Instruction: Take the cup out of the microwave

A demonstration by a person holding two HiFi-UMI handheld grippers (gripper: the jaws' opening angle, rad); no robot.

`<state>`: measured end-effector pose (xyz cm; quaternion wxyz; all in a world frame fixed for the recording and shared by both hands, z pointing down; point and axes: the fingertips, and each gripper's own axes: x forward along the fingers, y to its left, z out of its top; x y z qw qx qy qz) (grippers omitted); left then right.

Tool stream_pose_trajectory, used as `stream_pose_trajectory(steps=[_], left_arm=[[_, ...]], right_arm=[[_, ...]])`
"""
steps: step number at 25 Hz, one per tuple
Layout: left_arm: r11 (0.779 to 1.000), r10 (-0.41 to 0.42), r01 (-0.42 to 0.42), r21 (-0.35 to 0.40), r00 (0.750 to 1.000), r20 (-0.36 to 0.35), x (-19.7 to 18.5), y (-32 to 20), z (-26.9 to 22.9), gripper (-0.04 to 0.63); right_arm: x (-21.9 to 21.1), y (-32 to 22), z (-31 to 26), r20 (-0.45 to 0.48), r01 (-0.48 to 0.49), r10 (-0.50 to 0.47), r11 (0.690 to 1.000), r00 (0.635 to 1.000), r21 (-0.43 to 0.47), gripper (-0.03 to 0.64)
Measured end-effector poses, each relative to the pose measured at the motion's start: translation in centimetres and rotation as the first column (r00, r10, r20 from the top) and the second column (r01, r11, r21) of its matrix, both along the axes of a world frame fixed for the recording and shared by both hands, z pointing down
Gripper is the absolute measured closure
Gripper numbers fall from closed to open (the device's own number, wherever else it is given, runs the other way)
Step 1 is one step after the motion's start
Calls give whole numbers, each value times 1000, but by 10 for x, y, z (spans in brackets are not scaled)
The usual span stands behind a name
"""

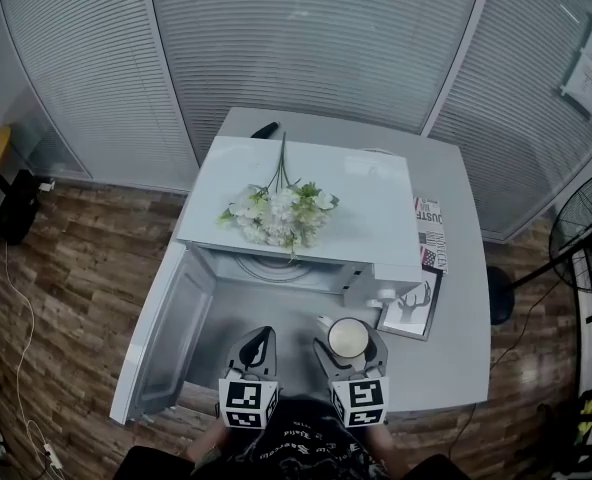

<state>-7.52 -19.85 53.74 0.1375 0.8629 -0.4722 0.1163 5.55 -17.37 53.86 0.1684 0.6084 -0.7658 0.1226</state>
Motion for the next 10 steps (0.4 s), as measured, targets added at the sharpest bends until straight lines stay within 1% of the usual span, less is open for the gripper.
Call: stream_pose_trajectory(steps=[4,10], left_arm=[[1000,-8,8,-3,1000,0,-3,0,3,591],[1000,2,-2,-9,1000,-1,-1,-2,3,591]], right_arm=[[-1,-1,-2,8,-5,5,1000,1000,7,215],[0,-4,-2,11,-10,10,1000,1000,9,215]])
